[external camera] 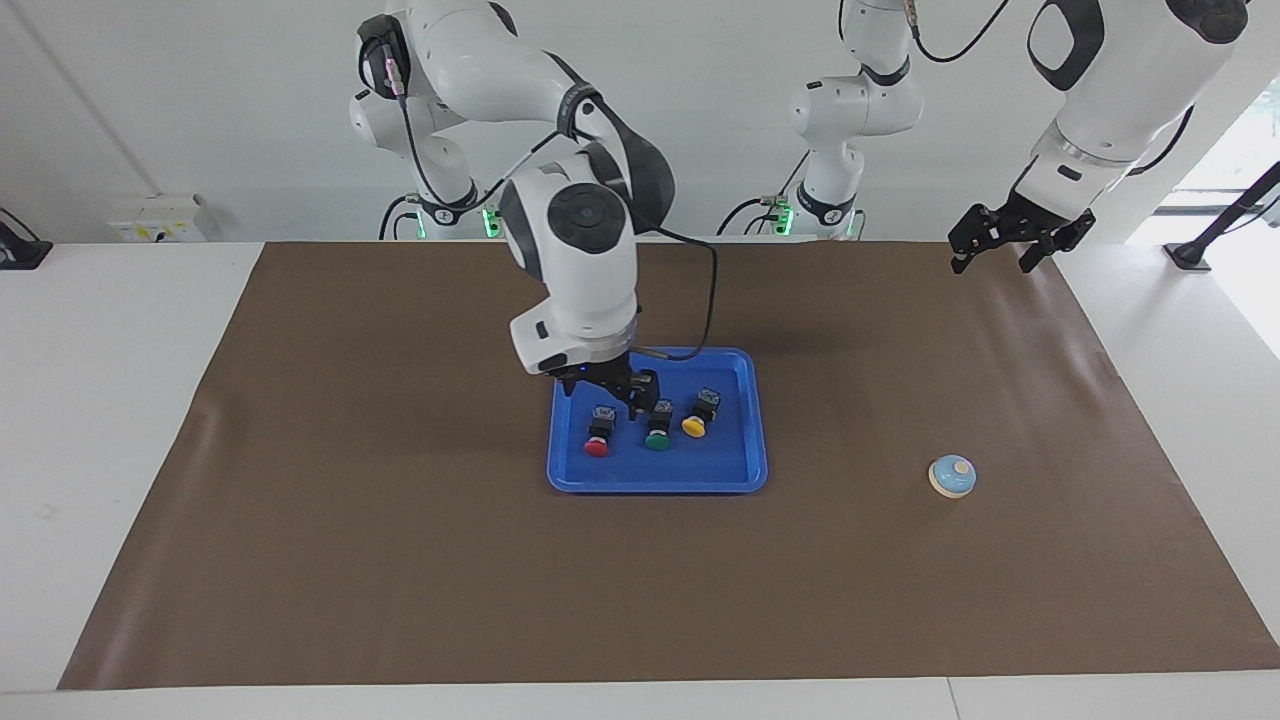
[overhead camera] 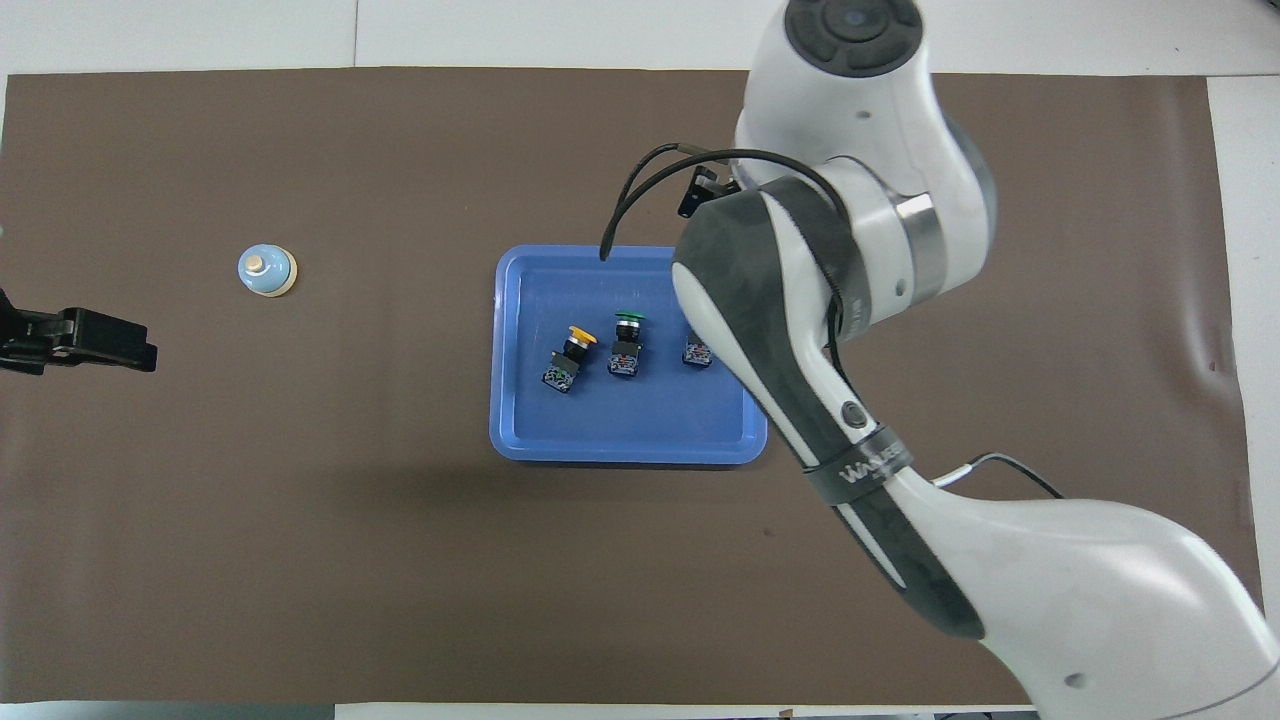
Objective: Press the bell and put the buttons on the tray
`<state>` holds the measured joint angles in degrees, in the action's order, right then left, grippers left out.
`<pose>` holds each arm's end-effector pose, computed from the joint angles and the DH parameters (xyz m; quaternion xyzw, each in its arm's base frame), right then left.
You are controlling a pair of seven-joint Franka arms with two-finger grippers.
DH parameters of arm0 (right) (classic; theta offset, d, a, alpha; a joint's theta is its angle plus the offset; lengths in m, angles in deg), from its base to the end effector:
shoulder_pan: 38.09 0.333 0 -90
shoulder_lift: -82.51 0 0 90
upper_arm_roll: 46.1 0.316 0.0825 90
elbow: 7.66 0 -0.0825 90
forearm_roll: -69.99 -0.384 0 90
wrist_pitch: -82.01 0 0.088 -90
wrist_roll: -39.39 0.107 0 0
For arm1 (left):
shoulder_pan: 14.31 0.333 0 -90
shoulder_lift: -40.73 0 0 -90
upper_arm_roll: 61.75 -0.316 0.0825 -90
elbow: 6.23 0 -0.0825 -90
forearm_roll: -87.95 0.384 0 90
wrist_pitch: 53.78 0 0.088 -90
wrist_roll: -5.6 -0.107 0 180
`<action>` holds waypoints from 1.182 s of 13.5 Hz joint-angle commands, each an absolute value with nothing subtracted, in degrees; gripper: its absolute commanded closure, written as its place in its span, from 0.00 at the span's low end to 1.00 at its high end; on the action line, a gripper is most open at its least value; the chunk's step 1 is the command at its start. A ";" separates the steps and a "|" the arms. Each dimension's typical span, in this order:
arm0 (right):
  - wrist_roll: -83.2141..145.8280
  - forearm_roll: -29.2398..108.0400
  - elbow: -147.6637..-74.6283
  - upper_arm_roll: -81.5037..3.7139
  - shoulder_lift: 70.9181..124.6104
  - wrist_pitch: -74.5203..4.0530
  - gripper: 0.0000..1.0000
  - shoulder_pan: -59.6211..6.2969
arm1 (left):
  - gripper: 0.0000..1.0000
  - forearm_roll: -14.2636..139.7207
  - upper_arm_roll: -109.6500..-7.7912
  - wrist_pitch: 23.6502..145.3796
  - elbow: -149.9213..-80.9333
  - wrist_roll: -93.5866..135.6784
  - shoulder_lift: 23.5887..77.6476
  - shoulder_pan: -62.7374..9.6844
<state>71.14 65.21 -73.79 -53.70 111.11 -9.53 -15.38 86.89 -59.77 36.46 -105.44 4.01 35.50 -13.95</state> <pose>0.6619 0.2110 0.5118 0.9898 -0.1397 -0.0277 0.0013 0.5227 -0.0175 0.5983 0.9991 -0.0275 -0.0327 0.0077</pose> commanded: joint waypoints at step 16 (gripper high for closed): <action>39.31 66.65 -99.58 -49.89 84.11 -6.85 0.00 -39.30 | 0.00 86.28 -59.90 35.87 -105.37 4.55 34.84 -13.87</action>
